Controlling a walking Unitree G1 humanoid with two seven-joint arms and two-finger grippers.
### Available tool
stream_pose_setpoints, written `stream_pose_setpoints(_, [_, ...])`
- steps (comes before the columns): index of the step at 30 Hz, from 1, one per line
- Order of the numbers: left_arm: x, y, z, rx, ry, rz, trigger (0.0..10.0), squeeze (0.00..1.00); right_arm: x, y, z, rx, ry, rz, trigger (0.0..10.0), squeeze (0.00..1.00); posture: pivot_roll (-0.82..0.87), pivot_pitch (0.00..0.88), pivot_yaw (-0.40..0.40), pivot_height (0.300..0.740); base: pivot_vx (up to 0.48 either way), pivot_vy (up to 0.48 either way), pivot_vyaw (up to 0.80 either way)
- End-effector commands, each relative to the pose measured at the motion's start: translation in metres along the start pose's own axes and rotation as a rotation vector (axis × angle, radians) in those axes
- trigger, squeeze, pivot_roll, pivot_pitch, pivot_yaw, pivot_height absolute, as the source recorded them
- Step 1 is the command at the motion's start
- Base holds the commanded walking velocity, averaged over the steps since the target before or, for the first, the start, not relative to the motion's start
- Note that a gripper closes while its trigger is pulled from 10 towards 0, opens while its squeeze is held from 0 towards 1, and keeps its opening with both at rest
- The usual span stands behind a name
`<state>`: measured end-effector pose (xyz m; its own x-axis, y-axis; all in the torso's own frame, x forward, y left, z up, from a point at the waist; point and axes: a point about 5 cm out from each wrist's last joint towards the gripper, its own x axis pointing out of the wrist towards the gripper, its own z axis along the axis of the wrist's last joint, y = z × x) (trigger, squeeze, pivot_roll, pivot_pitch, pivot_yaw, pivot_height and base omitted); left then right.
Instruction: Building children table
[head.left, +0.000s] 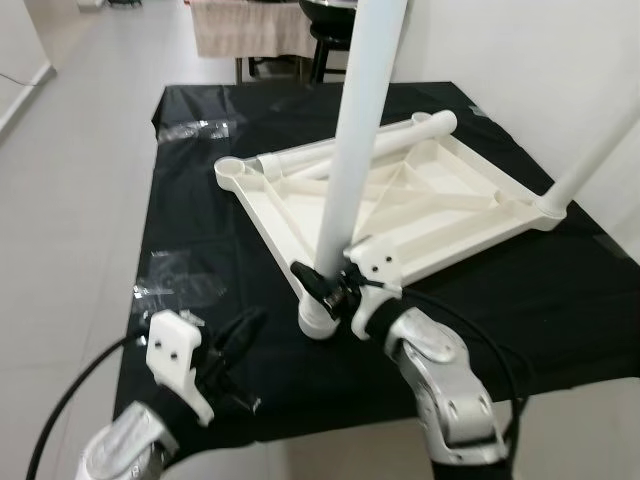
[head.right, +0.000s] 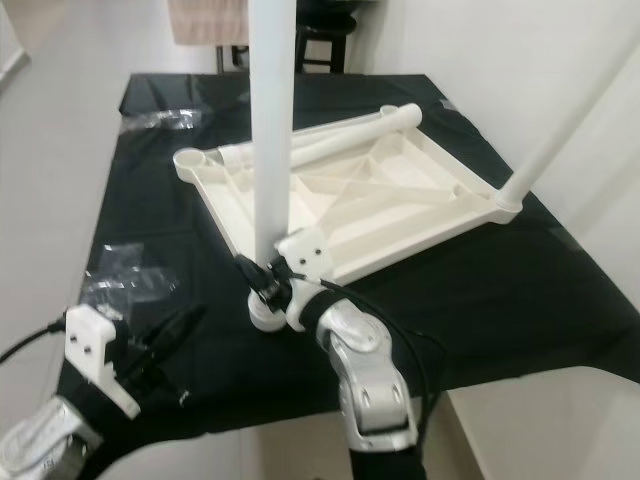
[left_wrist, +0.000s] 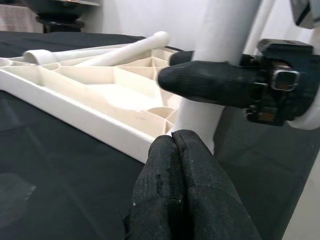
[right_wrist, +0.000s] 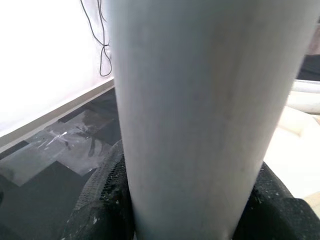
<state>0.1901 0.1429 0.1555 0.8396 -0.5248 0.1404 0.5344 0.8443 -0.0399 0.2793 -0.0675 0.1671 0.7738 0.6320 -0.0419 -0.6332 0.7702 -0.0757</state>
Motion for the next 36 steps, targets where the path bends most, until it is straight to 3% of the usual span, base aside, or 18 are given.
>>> stream_pose_setpoints(1, [-0.001,-0.001,-0.001,0.002,0.012,-0.001,10.0,0.00,0.000,-0.002,-0.027,0.007,0.142,-0.028,7.8,0.00,0.13,0.144,-0.103,0.740,0.000,0.000,0.00])
stream_pose_setpoints(2, [-0.001,-0.001,-0.001,0.002,0.012,-0.001,10.0,0.00,0.000,-0.002,-0.027,0.007,0.142,-0.028,7.8,0.00,0.13,0.144,-0.103,0.740,0.000,0.000,0.00])
stream_pose_setpoints(3, [-0.001,-0.001,-0.001,0.002,0.011,0.000,10.0,0.00,0.004,-0.005,-0.024,0.040,0.121,0.013,10.0,1.00,0.13,0.139,-0.104,0.740,0.000,0.000,0.00])
stream_pose_setpoints(6, [0.000,-0.001,-0.001,0.002,0.012,-0.001,10.0,0.00,0.009,-0.009,-0.019,0.083,0.090,0.054,10.0,1.00,0.13,0.136,-0.103,0.740,0.000,0.000,0.00])
stream_pose_setpoints(9, [0.001,-0.001,-0.002,0.001,0.012,-0.004,10.0,0.00,0.020,-0.023,0.003,0.093,-0.019,0.217,10.0,0.96,0.13,0.128,-0.104,0.740,0.000,0.000,0.00])
stream_pose_setpoints(10, [0.002,-0.002,-0.003,0.000,0.011,-0.004,10.0,0.00,0.024,-0.031,0.013,0.081,-0.052,0.311,10.0,0.00,0.13,0.119,-0.106,0.740,0.000,0.000,0.00])
stream_pose_setpoints(15, [0.003,-0.002,-0.004,0.001,0.011,-0.003,10.0,0.00,0.028,-0.042,0.021,0.041,-0.060,0.481,10.0,0.00,0.15,0.108,-0.114,0.740,0.000,0.000,0.00])
stream_pose_setpoints(18, [0.005,-0.002,-0.005,0.006,0.012,-0.001,10.0,0.00,0.032,-0.055,0.016,-0.012,0.023,0.635,10.0,0.00,0.16,0.102,-0.121,0.740,0.000,0.000,0.00])
stream_pose_setpoints(20, [0.005,-0.002,-0.006,0.007,0.012,-0.001,10.0,0.00,0.033,-0.057,0.015,-0.001,0.037,0.663,10.0,0.00,0.16,0.098,-0.123,0.740,0.000,0.000,0.00])
stream_pose_setpoints(21, [0.006,-0.003,-0.006,0.008,0.012,-0.001,10.0,0.00,0.034,-0.058,0.015,0.009,0.043,0.679,9.1,0.00,0.16,0.098,-0.123,0.740,0.000,0.000,0.00])
stream_pose_setpoints(22, [0.006,-0.003,-0.006,0.008,0.012,-0.001,10.0,0.00,0.034,-0.058,0.015,0.009,0.043,0.679,9.1,0.00,0.16,0.098,-0.123,0.740,0.000,0.000,0.00])
stream_pose_setpoints(23, [0.006,-0.003,-0.007,0.009,0.012,0.000,10.0,0.00,0.037,-0.061,0.016,0.025,0.047,0.690,0.2,0.00,0.16,0.095,-0.126,0.740,0.000,0.000,0.00])
stream_pose_setpoints(32, [0.008,-0.003,-0.008,0.007,0.010,-0.002,10.0,0.00,0.047,-0.067,0.016,0.055,0.043,0.689,0.0,0.00,0.15,0.087,-0.121,0.740,0.000,0.000,0.00])
stream_pose_setpoints(36, [0.007,-0.004,-0.008,0.006,0.009,-0.002,10.0,0.00,0.044,-0.070,0.009,0.020,0.051,0.625,0.0,0.00,0.14,0.093,-0.121,0.740,0.000,0.000,0.00])
